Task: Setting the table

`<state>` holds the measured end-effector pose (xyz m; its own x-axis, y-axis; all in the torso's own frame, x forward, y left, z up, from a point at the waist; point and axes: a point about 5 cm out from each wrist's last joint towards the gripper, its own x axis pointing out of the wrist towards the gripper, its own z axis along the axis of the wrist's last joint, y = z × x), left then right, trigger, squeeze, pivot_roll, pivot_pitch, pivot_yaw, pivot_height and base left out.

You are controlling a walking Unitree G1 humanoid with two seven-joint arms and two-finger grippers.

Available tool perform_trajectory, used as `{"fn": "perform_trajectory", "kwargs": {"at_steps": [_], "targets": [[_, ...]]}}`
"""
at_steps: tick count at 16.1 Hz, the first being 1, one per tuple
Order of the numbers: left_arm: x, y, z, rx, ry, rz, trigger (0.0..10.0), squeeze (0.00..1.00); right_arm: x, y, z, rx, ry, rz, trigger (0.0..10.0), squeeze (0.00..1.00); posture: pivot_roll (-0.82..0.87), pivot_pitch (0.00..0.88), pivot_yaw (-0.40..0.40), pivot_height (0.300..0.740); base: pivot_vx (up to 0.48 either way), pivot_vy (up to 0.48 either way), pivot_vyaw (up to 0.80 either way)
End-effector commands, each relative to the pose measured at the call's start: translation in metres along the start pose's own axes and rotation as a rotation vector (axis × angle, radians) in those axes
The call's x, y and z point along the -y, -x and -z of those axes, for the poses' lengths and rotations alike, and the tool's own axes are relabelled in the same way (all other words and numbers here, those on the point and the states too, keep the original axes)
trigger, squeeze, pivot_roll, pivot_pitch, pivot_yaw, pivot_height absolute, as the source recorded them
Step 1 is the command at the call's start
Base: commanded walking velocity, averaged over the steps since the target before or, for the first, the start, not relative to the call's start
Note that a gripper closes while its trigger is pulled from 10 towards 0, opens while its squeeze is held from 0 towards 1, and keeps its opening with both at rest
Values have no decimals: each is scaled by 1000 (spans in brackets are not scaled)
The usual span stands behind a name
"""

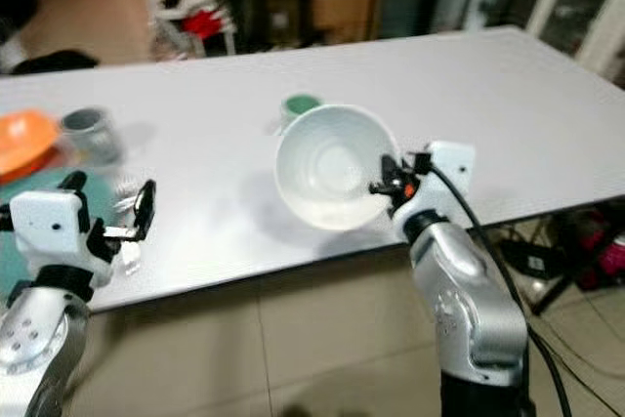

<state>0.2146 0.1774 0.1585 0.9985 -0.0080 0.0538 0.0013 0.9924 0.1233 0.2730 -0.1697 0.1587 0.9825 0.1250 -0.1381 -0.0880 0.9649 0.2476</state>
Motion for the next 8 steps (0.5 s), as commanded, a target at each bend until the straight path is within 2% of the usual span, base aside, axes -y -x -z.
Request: {"fn": "perform_trajectory", "kwargs": {"at_steps": [1, 6, 8], "targets": [[2, 0, -2, 8, -17, 20, 10000, 0, -6, -2, -7, 3, -36, -44, 10000, 0, -113, 0, 27, 740, 398, 0, 0], [4, 1, -2, 3, -31, 82, 10000, 0, -5, -7, -2, -103, -172, -96, 10000, 0, -111, 0, 29, 740, 383, 0, 0], [5, 2, -2, 7, -31, 100, 10000, 0, -5, -7, 2, -176, -219, -108, 10000, 0, -112, 0, 29, 740, 0, 0, 0]]}}
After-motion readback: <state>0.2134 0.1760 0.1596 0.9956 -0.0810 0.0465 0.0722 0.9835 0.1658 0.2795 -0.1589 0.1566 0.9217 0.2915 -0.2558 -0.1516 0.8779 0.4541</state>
